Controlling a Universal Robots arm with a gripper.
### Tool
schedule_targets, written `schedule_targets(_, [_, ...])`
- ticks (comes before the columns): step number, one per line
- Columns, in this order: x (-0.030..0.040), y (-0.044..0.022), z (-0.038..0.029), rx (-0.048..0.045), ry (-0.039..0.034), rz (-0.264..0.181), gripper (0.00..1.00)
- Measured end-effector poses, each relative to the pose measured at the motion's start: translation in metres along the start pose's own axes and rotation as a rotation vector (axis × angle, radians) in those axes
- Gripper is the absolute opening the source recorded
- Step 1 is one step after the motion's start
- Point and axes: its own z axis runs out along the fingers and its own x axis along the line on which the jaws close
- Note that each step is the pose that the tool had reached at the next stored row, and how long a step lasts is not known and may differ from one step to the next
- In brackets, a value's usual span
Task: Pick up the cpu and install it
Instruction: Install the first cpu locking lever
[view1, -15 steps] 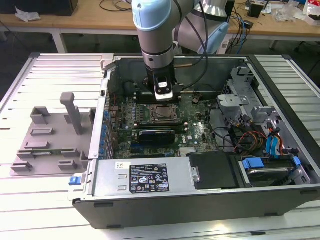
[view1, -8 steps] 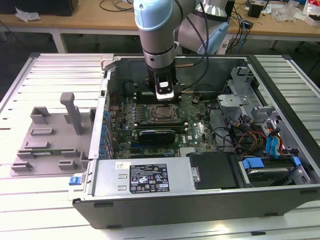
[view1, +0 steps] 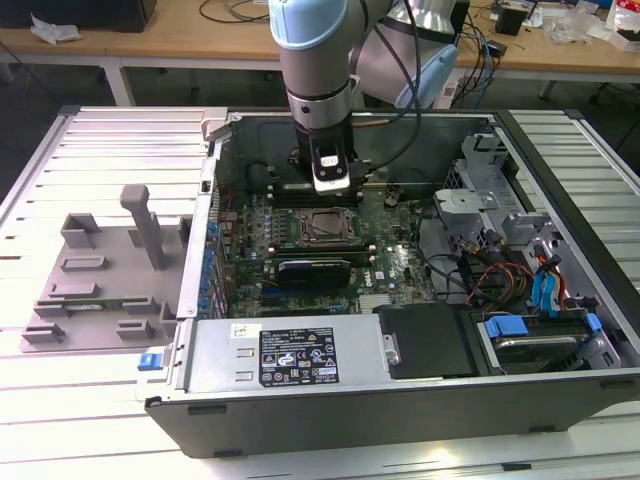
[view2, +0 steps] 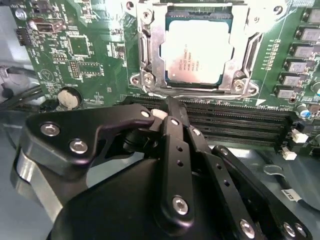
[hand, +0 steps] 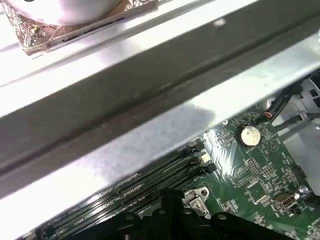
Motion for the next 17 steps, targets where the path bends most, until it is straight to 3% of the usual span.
schedule_targets(1, [-0.0005, -0.0007, -0.0003, 0.0340, -0.0181, -0.007, 0.11])
schedule_targets(2, [-0.0010, -0.0017, -0.0003, 0.0521, -0.0279, -0.011, 0.11])
schedule_targets(6, [-0.0049, -0.0087, -0.0013, 0.0923, -0.0492, -0.020, 0.11])
schedule_targets(11, [-0.0075, -0.0149, -0.0021, 0.0940, -0.0502, -0.020, 0.11])
schedule_targets(15, [-0.0076, -0.0149, -0.0021, 0.1138, -0.0582, -0.063, 0.11])
schedule_targets(17, [-0.0076, -0.0149, -0.0020, 0.1213, -0.0588, -0.117, 0.11])
